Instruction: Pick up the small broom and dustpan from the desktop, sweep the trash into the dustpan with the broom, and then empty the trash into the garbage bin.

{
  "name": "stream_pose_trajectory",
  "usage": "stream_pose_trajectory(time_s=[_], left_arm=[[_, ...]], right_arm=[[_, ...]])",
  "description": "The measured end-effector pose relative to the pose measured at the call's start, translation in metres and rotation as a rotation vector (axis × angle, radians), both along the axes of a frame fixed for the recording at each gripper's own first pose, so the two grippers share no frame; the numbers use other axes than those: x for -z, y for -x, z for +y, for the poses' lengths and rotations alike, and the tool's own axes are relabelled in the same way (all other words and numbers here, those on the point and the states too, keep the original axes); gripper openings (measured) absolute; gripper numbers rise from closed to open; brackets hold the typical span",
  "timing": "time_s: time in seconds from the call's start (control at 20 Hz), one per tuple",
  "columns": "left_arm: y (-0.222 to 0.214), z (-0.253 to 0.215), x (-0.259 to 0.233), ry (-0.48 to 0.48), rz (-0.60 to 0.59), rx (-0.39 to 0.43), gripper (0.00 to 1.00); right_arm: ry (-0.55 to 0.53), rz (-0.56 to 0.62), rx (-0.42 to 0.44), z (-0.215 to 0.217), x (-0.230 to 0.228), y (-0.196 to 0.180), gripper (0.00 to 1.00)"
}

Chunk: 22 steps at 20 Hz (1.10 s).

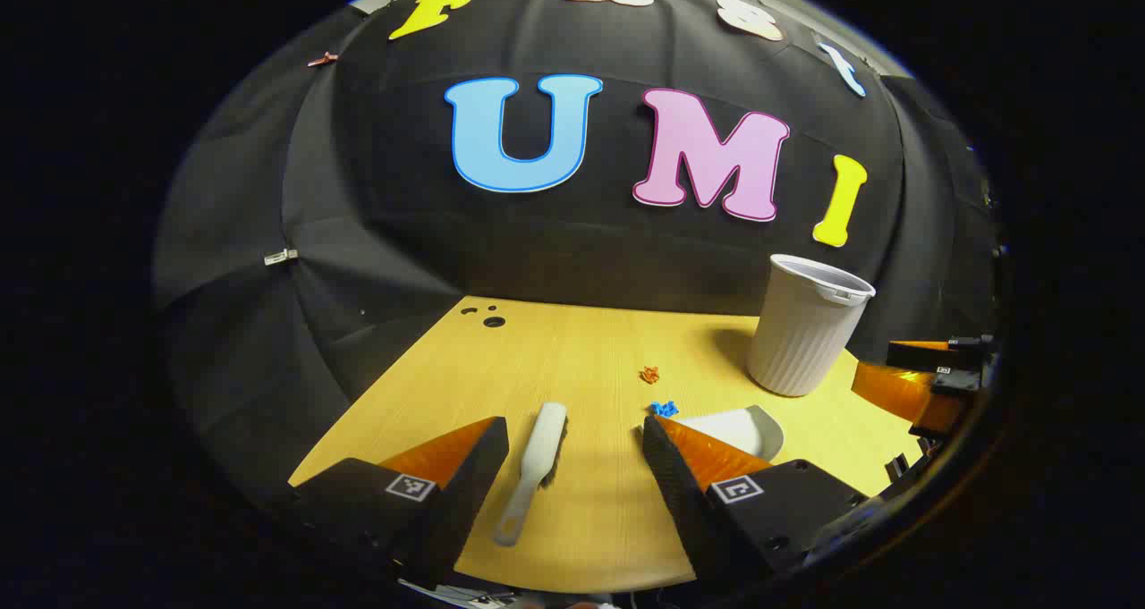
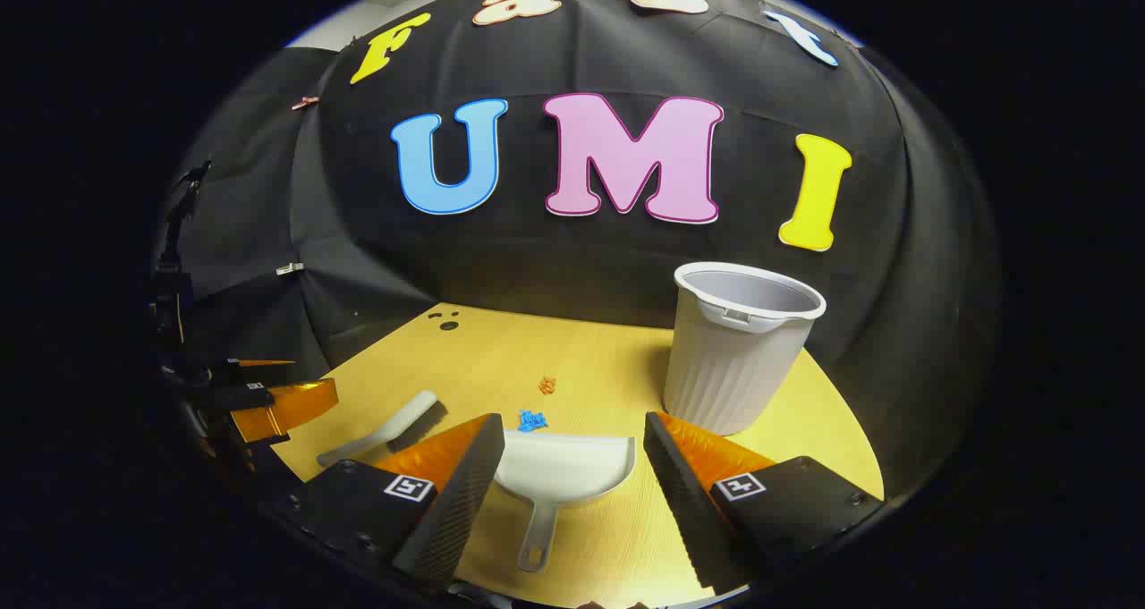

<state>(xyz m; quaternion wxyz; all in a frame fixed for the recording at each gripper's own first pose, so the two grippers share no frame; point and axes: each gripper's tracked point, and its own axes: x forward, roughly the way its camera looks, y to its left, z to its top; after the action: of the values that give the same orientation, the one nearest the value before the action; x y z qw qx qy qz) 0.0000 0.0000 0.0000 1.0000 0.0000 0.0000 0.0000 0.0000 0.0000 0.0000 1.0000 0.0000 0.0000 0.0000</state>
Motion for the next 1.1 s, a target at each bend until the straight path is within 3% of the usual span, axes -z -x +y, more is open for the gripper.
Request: stream_pose_trajectory(time_s=[0.6, 1.1], left_arm=[[-0.025, 0.025, 0.026, 0.036, 0.107, -0.005, 0.96], [-0.08, 0.048, 0.102, -0.029, 0.422, 0.021, 0.96]], right_arm=[[-0.027, 0.071, -0.008, -0.004, 0.018, -0.018, 0.98], [-0.062, 0.183, -0.012, -0.006, 0.052, -0.029, 0.98]])
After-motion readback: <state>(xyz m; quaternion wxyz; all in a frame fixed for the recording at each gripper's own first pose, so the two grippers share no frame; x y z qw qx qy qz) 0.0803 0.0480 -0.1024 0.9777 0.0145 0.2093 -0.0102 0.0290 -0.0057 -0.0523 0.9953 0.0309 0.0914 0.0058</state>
